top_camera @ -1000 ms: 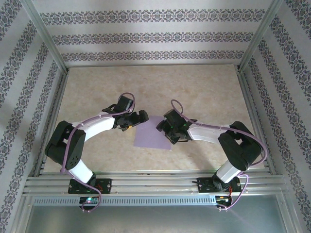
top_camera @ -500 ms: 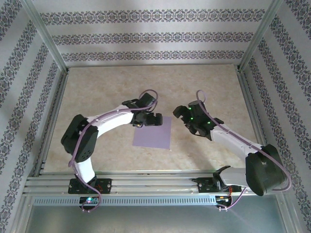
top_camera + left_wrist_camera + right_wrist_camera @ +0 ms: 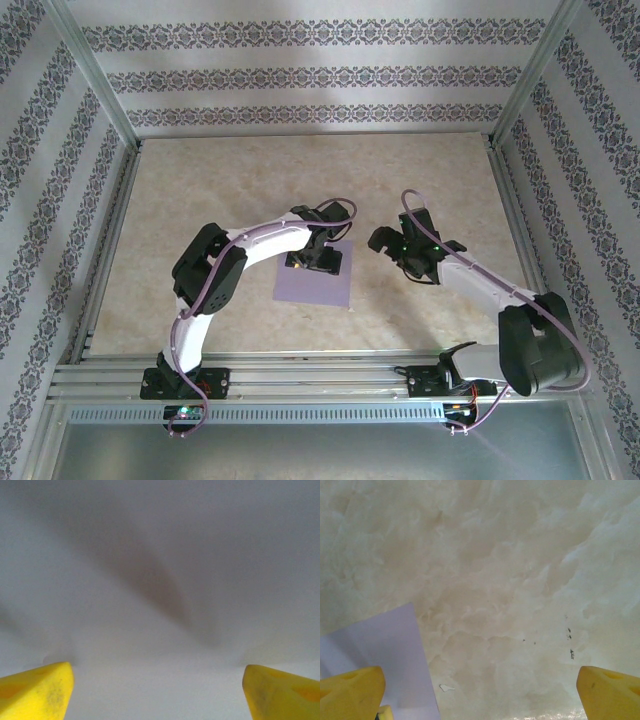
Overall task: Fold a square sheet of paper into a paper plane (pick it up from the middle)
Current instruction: First fold the square sheet of paper in half at the center of the table.
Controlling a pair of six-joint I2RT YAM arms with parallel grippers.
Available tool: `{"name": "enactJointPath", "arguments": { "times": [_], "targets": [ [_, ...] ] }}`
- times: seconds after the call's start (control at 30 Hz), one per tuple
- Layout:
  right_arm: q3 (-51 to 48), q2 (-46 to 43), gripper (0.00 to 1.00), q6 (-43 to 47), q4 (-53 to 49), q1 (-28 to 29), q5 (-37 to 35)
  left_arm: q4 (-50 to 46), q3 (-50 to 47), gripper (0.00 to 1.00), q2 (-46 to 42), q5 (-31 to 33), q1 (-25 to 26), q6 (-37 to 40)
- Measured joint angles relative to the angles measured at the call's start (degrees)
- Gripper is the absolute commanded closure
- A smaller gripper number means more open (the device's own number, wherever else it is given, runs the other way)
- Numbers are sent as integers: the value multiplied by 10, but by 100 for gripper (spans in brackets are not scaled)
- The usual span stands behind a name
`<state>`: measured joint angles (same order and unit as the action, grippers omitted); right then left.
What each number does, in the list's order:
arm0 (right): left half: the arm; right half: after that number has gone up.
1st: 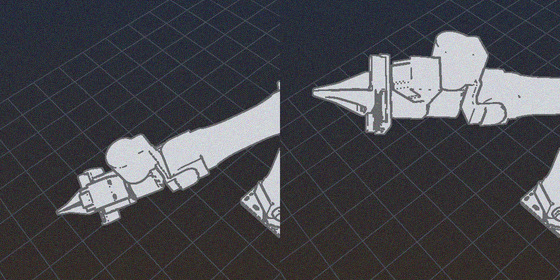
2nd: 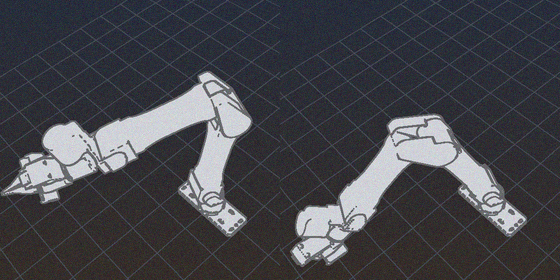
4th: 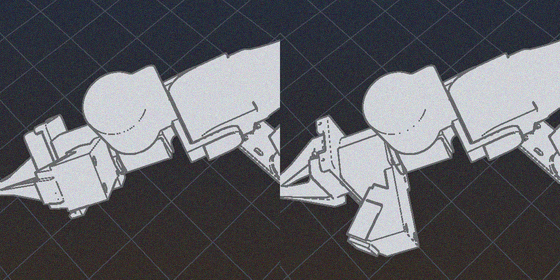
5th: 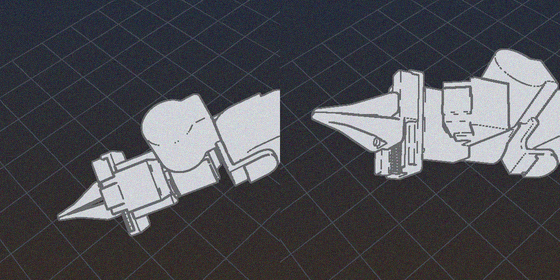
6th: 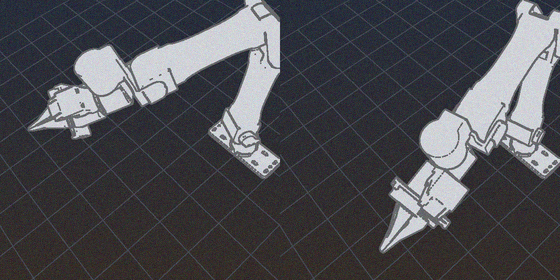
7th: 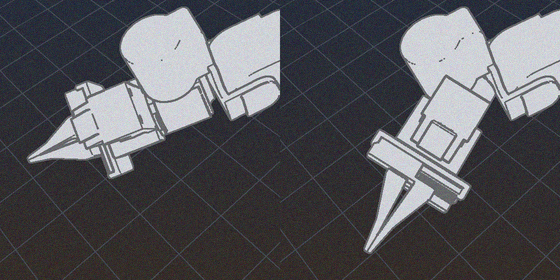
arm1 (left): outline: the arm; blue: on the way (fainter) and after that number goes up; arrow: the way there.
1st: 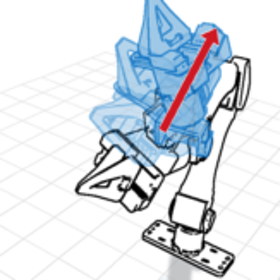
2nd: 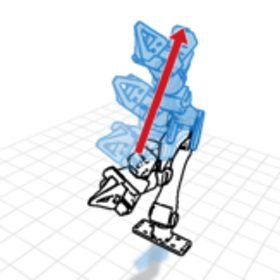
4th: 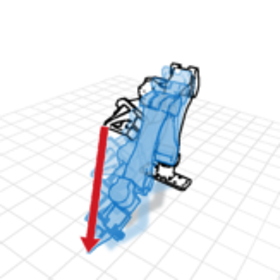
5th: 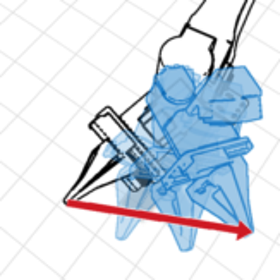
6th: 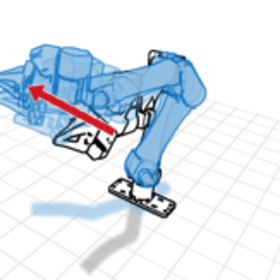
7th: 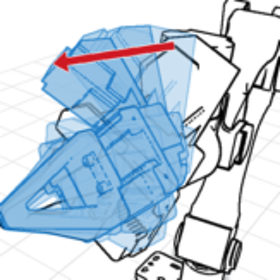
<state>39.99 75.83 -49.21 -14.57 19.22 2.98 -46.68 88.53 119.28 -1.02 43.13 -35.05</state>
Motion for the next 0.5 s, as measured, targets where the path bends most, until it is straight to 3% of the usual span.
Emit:
{"name": "enactJointPath", "arguments": {
  "times": [0.5],
  "targets": [
    [0, 16, 2, 1, 2, 0, 19, 0, -4, 28, 10, 0, 0, -29]
  ]
}}
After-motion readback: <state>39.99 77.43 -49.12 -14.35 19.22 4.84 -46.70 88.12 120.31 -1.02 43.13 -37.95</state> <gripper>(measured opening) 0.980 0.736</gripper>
